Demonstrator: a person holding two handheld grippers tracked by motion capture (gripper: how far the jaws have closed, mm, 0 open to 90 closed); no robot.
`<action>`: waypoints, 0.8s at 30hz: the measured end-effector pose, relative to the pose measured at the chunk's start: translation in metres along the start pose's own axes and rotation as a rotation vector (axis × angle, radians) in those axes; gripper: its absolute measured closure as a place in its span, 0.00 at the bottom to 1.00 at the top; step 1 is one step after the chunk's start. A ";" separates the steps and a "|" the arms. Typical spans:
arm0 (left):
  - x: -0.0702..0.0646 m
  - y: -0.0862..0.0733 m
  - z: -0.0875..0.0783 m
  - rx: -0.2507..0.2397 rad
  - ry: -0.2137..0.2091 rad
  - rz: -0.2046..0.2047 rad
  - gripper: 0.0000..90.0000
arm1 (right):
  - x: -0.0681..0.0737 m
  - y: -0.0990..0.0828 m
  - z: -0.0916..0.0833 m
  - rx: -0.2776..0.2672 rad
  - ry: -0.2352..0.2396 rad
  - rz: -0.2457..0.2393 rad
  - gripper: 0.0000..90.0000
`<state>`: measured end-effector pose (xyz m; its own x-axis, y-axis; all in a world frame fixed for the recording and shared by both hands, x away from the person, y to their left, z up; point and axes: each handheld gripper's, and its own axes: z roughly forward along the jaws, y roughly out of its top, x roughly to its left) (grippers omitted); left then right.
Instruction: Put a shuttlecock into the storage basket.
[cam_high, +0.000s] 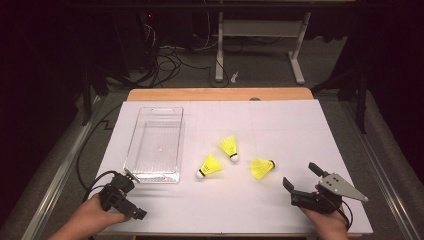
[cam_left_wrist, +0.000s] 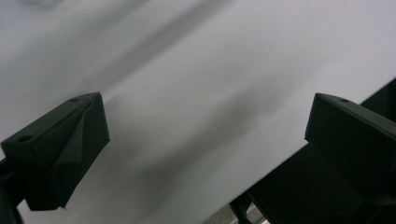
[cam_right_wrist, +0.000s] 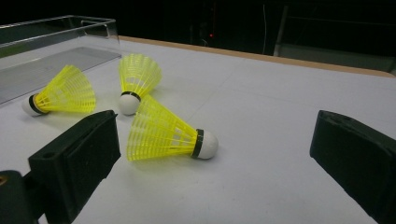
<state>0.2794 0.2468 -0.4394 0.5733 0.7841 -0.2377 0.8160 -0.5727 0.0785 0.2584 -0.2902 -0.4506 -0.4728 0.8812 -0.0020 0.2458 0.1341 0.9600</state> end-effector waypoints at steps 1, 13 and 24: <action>-0.001 0.001 -0.001 0.006 -0.001 0.008 0.01 | 0.000 0.000 0.000 0.001 0.000 0.001 0.02; -0.008 0.008 0.002 0.051 0.000 0.038 0.01 | 0.000 0.000 0.001 0.002 0.002 0.001 0.02; -0.016 0.010 0.001 0.050 -0.017 0.062 0.01 | 0.001 0.000 0.001 0.002 0.003 -0.004 0.02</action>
<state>0.2782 0.2281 -0.4354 0.6212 0.7425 -0.2505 0.7737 -0.6319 0.0457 0.2587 -0.2887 -0.4511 -0.4759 0.8795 -0.0047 0.2455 0.1379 0.9595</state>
